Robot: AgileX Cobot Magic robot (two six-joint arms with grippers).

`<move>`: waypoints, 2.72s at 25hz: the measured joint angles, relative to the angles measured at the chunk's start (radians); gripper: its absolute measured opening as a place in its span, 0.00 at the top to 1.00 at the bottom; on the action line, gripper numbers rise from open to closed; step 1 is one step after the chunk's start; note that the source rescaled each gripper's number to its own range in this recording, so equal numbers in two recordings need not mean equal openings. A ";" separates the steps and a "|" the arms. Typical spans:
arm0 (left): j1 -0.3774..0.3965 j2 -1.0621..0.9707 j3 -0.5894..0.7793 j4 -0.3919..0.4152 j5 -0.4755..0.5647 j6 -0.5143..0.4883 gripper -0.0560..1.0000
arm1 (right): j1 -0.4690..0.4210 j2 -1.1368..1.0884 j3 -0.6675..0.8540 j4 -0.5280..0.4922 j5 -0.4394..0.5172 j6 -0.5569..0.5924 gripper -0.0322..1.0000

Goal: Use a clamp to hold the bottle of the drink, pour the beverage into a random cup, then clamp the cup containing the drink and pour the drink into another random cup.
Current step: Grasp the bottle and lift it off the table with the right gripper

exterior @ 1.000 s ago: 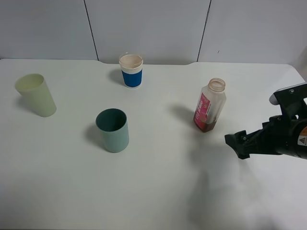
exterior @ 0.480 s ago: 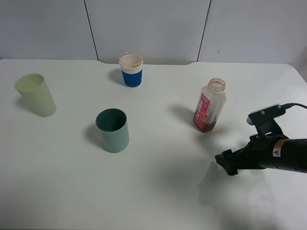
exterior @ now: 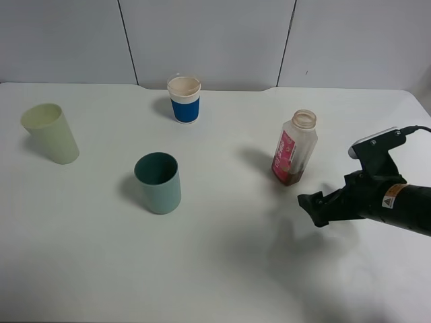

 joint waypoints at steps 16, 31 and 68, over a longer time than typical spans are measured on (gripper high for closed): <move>0.000 0.000 0.000 0.000 0.000 0.000 0.07 | 0.000 0.047 0.000 0.080 -0.165 -0.135 0.00; 0.000 0.000 0.000 0.000 0.000 0.000 0.07 | 0.000 0.316 -0.142 0.006 -0.380 -0.126 0.00; 0.000 0.000 0.000 0.000 0.000 0.000 0.07 | 0.006 0.398 -0.252 -0.124 -0.509 -0.009 0.97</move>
